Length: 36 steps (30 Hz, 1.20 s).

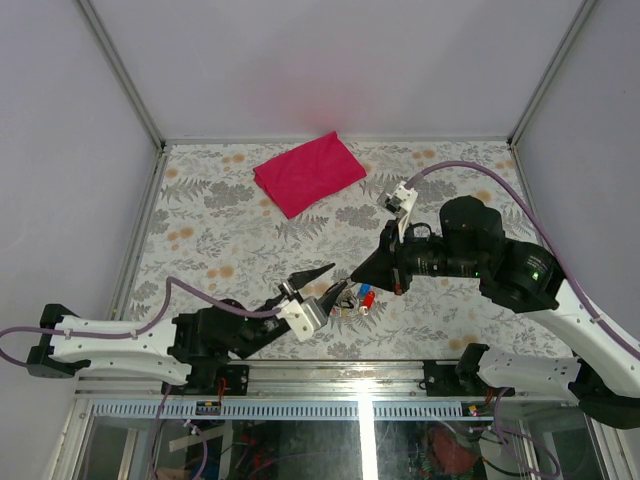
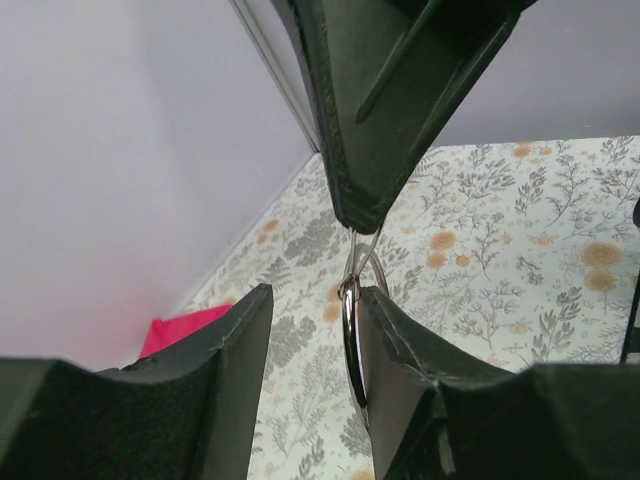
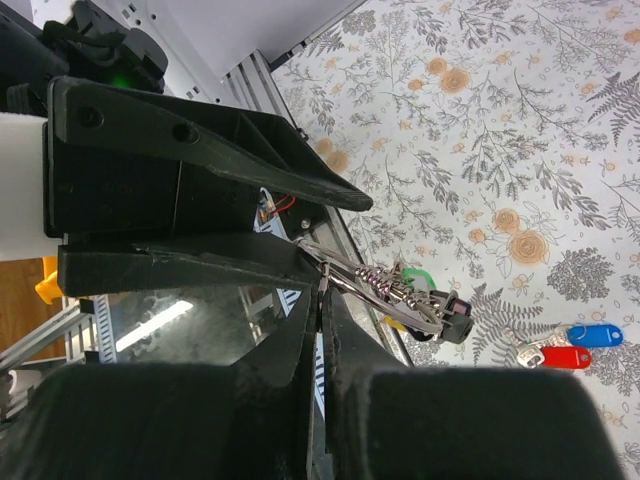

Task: Put the keys on the keyring

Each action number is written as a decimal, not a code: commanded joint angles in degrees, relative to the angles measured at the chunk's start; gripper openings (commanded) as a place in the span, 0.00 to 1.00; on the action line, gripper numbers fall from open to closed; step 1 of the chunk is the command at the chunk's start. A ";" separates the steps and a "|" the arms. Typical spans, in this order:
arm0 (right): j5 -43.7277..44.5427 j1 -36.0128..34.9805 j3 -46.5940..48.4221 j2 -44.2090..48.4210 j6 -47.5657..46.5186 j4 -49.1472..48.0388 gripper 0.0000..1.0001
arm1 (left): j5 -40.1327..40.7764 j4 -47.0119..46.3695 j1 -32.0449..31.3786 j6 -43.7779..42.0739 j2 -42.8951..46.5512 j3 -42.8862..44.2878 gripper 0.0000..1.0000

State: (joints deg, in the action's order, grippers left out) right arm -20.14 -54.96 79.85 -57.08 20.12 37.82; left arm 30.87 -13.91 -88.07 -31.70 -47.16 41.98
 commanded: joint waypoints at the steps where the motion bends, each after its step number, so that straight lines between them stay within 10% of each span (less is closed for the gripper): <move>1: -2.22 0.11 2.52 1.25 2.82 -3.82 0.00 | -3.30 -10.10 0.08 -7.62 -0.19 -1.33 0.39; 36: -1.72 0.11 1.21 1.51 4.24 -3.65 0.00 | -8.53 -10.15 0.00 -9.22 -1.47 0.51 0.00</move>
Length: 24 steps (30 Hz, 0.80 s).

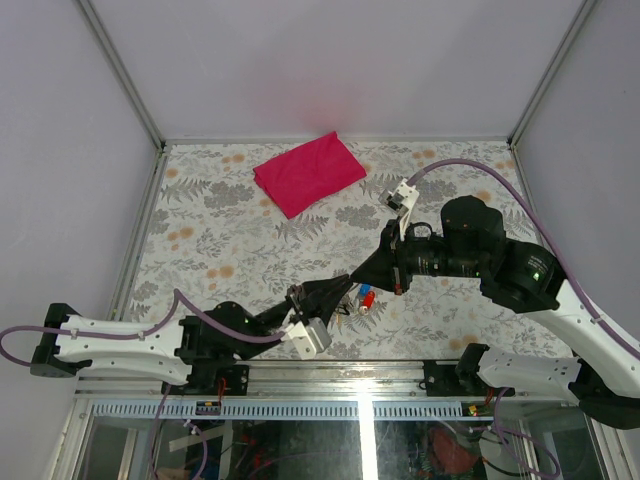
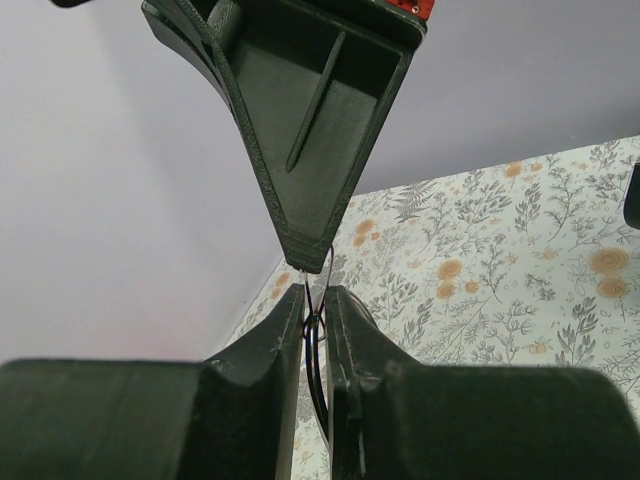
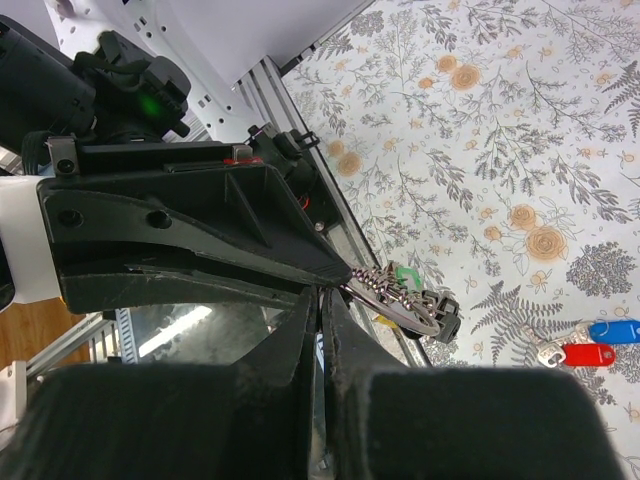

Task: Put the keys on the keyring

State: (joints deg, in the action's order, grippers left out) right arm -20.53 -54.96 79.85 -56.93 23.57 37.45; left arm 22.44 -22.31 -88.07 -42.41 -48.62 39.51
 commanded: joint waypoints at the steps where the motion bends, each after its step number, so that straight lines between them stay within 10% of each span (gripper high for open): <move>1: -1.16 0.06 1.18 1.52 0.73 -3.45 0.00 | 0.06 -1.62 0.04 1.57 0.07 3.10 0.00; 9: 6.79 0.04 -2.39 7.15 0.30 -9.33 0.41 | 3.73 0.42 0.07 0.83 -0.79 3.87 0.00; 24: 28.40 0.09 -12.88 13.50 4.55 -0.86 0.47 | 10.78 16.06 0.03 6.53 -3.52 10.18 0.00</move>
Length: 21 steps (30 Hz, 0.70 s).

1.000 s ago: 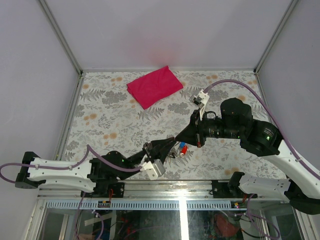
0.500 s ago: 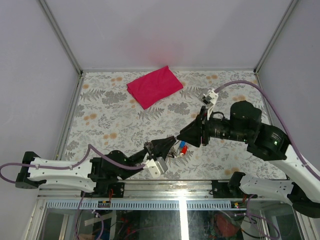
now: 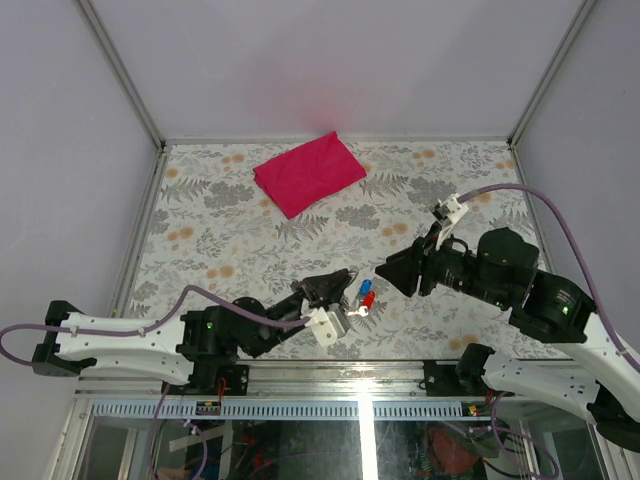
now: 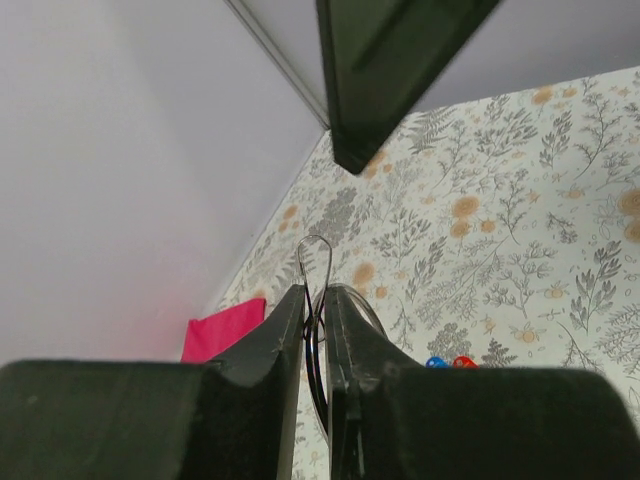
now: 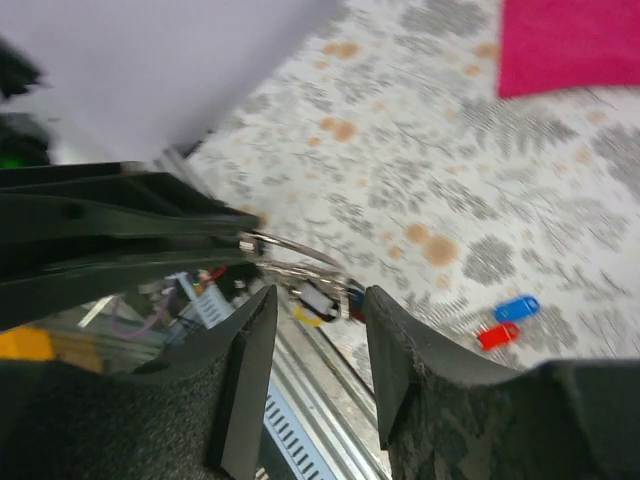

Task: Put the keys on the keyring

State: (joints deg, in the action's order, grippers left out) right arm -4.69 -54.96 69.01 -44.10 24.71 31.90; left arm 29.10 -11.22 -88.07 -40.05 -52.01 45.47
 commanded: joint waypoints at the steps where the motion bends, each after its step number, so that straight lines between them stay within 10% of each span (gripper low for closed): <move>1: 15.14 0.09 -2.79 0.62 4.50 6.40 0.48 | 4.61 6.82 0.07 5.39 -0.30 4.67 0.00; 12: 15.50 0.70 -11.31 -8.76 11.28 9.97 0.54 | 7.12 16.57 3.70 13.84 0.12 4.77 0.00; 21: -2.95 9.27 -25.58 -17.05 15.73 -8.93 0.54 | 5.82 18.23 8.01 14.57 2.53 2.91 0.00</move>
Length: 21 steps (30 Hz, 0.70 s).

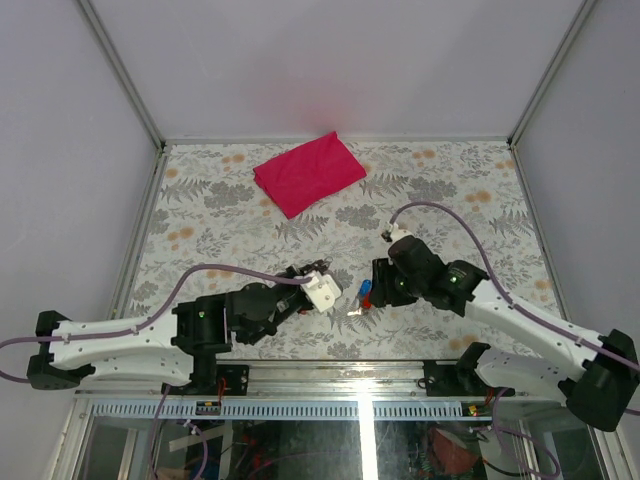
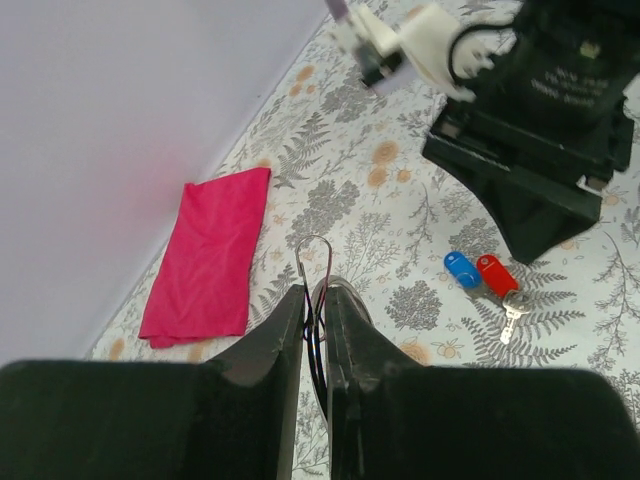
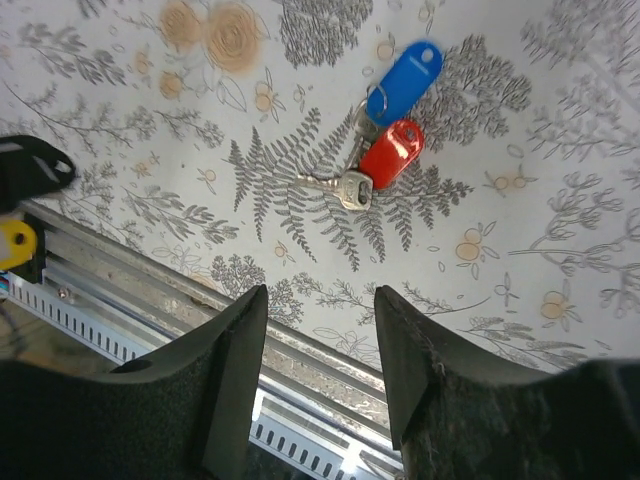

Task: Put the keys on the keyring

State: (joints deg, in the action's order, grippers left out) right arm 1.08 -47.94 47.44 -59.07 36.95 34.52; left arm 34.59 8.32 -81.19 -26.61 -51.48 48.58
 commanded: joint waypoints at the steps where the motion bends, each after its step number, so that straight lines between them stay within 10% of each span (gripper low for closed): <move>1: -9.58 2.77 -5.44 -2.71 4.02 -13.52 0.54 | 0.32 -1.15 1.39 1.19 2.12 -0.38 0.00; 21: -7.63 9.31 -3.18 -21.43 -7.79 -24.59 0.44 | -0.79 0.32 3.73 2.64 2.83 -2.12 0.00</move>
State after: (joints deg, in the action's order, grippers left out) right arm -6.57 -39.81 38.15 -76.69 37.43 10.66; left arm 33.91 10.41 -78.00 -24.64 -49.50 46.48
